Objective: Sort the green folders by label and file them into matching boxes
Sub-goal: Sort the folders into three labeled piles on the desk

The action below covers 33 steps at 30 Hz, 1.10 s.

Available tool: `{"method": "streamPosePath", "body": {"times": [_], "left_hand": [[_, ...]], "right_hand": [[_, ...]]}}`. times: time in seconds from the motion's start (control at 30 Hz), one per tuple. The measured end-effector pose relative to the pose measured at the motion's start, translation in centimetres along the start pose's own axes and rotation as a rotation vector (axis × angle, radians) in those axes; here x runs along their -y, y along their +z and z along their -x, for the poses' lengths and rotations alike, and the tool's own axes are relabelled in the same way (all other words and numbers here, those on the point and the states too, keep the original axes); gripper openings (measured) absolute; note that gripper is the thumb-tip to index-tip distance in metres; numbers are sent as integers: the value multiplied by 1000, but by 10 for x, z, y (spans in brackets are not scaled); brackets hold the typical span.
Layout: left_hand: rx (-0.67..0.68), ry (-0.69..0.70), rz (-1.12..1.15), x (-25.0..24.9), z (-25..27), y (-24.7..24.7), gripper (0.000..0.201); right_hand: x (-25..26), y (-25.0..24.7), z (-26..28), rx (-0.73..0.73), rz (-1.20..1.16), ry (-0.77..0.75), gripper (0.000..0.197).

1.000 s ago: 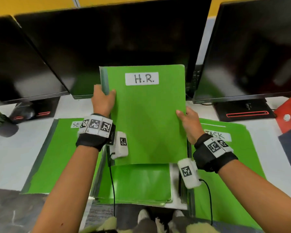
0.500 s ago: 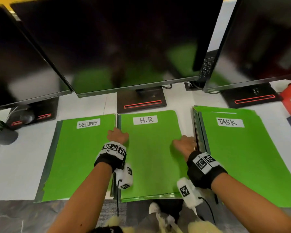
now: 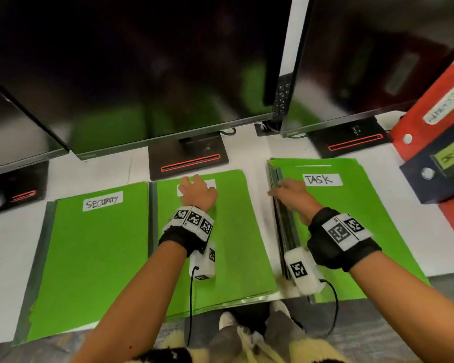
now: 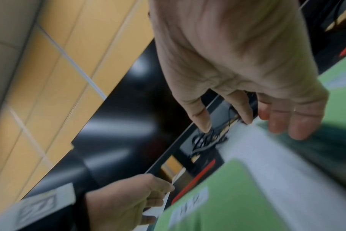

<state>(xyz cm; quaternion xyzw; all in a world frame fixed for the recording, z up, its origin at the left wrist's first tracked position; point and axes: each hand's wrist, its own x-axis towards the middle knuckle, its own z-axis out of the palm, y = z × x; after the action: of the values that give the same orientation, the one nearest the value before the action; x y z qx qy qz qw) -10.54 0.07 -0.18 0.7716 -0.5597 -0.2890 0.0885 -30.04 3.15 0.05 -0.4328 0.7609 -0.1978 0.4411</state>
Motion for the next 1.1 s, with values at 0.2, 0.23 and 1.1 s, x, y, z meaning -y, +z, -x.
{"method": "streamPosePath", "body": {"times": [0.2, 0.23, 1.1], "left_hand": [[136, 308, 8, -69, 21, 55, 48], [165, 328, -4, -78, 25, 63, 47], [168, 204, -103, -180, 10, 97, 38]], "right_hand": [[-49, -72, -18, -111, 143, 58, 21], [-59, -78, -19, -88, 195, 76, 17], [-123, -92, -13, 322, 178, -157, 71]]}}
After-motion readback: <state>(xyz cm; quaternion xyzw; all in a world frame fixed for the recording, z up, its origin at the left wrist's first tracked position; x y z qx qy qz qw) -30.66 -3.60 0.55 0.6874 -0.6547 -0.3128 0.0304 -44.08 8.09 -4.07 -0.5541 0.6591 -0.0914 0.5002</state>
